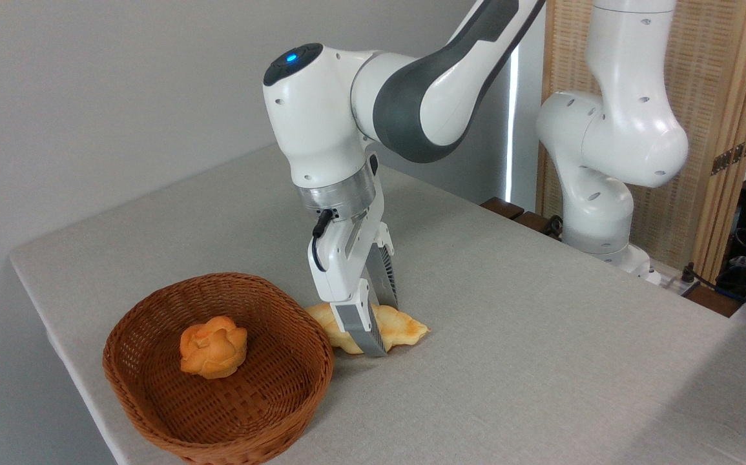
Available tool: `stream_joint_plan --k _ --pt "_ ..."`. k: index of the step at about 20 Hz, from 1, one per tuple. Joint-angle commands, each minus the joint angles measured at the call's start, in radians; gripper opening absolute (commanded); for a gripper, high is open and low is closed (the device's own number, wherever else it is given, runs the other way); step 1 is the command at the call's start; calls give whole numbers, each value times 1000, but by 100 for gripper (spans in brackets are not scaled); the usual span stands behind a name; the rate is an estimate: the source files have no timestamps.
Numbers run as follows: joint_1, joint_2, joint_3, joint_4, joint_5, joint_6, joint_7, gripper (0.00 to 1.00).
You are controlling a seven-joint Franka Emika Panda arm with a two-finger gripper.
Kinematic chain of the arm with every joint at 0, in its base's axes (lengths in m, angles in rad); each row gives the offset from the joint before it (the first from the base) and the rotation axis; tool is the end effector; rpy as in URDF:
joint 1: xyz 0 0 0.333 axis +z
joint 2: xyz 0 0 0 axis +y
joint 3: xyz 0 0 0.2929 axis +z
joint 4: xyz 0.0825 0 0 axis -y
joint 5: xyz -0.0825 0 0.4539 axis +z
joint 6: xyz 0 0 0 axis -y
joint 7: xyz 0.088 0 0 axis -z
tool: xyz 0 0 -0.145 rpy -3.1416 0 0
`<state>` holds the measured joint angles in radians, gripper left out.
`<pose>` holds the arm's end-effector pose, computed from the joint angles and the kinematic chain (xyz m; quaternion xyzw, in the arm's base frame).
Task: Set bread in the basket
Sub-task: 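Close the gripper on the middle of the golden bread roll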
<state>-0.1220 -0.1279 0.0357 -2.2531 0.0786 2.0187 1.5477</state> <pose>0.5446 -0.0401 0.3119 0.6690 -0.7407 -0.0611 0.0115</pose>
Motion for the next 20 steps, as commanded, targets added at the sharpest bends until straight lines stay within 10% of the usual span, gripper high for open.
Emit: stream_joint_plan --k 1,10,20 --pt "-4 -6 6 -13 -37 38 11 100" --pt "-4 2 6 -13 -126 64 6 98" --pt "-4 1 7 -13 -137 64 3 69"
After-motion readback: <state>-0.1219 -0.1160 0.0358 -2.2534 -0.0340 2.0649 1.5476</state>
